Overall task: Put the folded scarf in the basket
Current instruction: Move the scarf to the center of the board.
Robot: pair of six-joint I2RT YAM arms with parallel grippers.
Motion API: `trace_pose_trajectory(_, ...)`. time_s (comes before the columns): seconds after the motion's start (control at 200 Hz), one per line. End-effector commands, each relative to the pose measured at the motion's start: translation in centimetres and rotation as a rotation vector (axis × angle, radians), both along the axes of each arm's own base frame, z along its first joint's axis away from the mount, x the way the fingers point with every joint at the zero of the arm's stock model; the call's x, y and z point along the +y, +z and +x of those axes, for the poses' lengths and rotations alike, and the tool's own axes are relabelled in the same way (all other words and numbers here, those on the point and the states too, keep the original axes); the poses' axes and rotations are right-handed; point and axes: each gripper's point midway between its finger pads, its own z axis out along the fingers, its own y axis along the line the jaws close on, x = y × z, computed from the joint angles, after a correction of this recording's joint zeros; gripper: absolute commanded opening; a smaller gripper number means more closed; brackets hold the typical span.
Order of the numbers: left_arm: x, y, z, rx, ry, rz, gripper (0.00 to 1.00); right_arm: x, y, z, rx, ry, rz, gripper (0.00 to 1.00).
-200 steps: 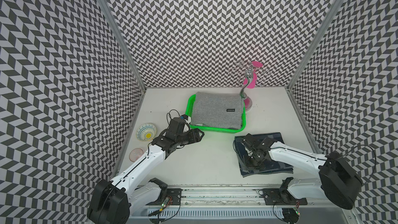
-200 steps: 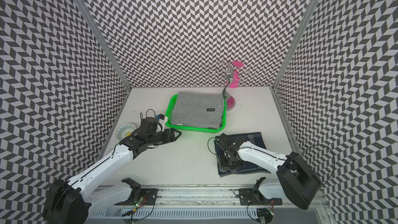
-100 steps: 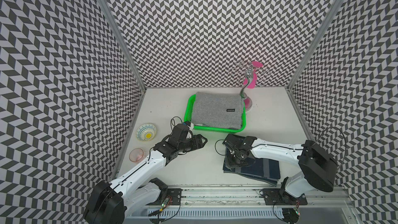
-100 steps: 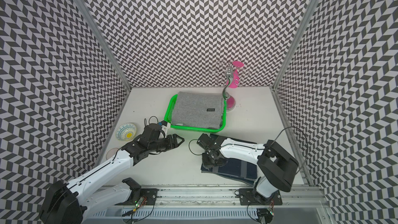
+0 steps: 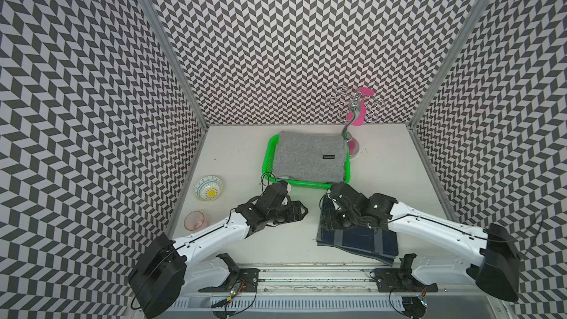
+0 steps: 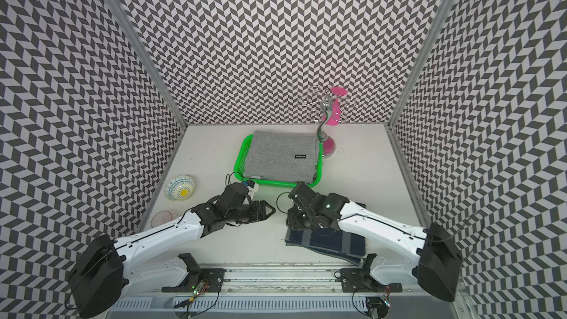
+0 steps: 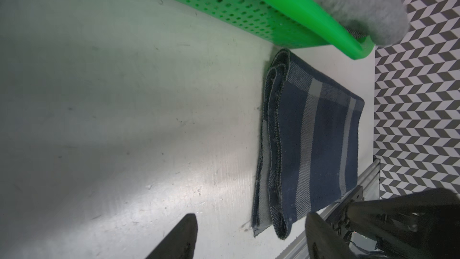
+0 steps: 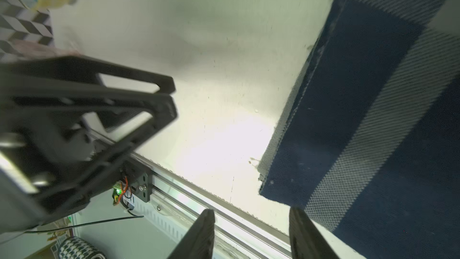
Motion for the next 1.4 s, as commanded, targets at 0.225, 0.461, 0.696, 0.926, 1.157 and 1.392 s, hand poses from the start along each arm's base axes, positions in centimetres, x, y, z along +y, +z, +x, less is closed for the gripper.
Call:
trace_pose_trajectory(0.225, -6.5, 0.2, 0.5, -0.074, -0.079, -0.066, 0.75, -9.2, -0.4, 1.4, -0.067, -0.229, -0.102, 0.50)
trace_pose_trajectory(0.461, -7.7, -3.6, 1.2, -0.053, -0.114, 0.004, 0.76, -10.1, 0.1, 1.1, -0.082, -0.251, -0.093, 0.49)
trace_pose_trajectory(0.696, -9.6, -5.8, 1.0, -0.015, -0.165, 0.008, 0.77, -10.5, 0.7, 1.2, -0.108, -0.251, -0.091, 0.49)
trace_pose_trajectory(0.926, -11.1, -8.0, -1.6, 0.041, -0.215, 0.032, 0.72, -10.6, 1.3, 1.5, -0.134, -0.248, -0.088, 0.49)
trace_pose_trajectory(1.157, -12.7, -8.4, -3.0, 0.051, -0.259, -0.008, 0.38, -10.4, 1.7, 2.0, -0.151, -0.229, -0.088, 0.50)
trace_pose_trajectory(1.392, -10.2, -7.5, -2.1, 0.034, -0.216, 0.024, 0.00, -10.3, -0.7, 1.9, -0.131, -0.209, -0.085, 0.50)
